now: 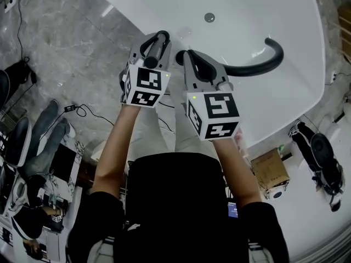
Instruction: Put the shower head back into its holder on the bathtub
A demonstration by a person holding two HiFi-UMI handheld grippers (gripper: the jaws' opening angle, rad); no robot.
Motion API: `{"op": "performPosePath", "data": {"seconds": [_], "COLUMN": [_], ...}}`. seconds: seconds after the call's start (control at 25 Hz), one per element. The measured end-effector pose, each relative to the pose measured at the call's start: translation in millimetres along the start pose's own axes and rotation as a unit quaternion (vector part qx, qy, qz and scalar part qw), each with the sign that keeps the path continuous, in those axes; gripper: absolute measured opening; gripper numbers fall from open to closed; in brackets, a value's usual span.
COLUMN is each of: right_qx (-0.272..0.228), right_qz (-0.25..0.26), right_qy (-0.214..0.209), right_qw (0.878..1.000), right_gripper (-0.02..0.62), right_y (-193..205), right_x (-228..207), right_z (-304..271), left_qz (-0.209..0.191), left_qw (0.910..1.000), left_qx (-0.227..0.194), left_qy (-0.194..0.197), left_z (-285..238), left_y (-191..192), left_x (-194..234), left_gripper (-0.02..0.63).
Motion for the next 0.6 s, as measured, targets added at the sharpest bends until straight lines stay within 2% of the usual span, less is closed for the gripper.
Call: {"op": "performPosePath", "data": {"seconds": [0.28,0.48,0.6], "right_qx": [0.008,0.016,0.018], "right_qz": [0.001,-0.001,-0.002], "right_qy": [-0.001,0.008,0.011], "right_qw": [1.000,1.000,1.000], "right_gripper": [0.025,0.025,0.025], "right_y": [-0.9,-0.7,0.2], "right_x": [-0.6,0.0,-1.2], "right_z": [-2.9,-1.7,2.7], "left_qz": [0.003,0.006,0.016], "left_qw": [1.0000,0.9997,0.9992], "left_qx": [-0.002,-0.005,-0.009], "left_qy": [0.005,0.025,0.035], "left_z": [-1.5,1.9,7.6], "left_y": [-3.1,-1.4,-0.9], "left_x": [2.7,2.9,0.1], "left_gripper": [0.146,0.147,0.181]}}
Point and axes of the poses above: the fingertips, and each gripper's own axes: z backward along the fingers, x to its left, y out of its underside, the point moved 6 cm from there along z, backward along the fingers, and after that the axes turned 5 degrees about -x, right-handed, at the moved point
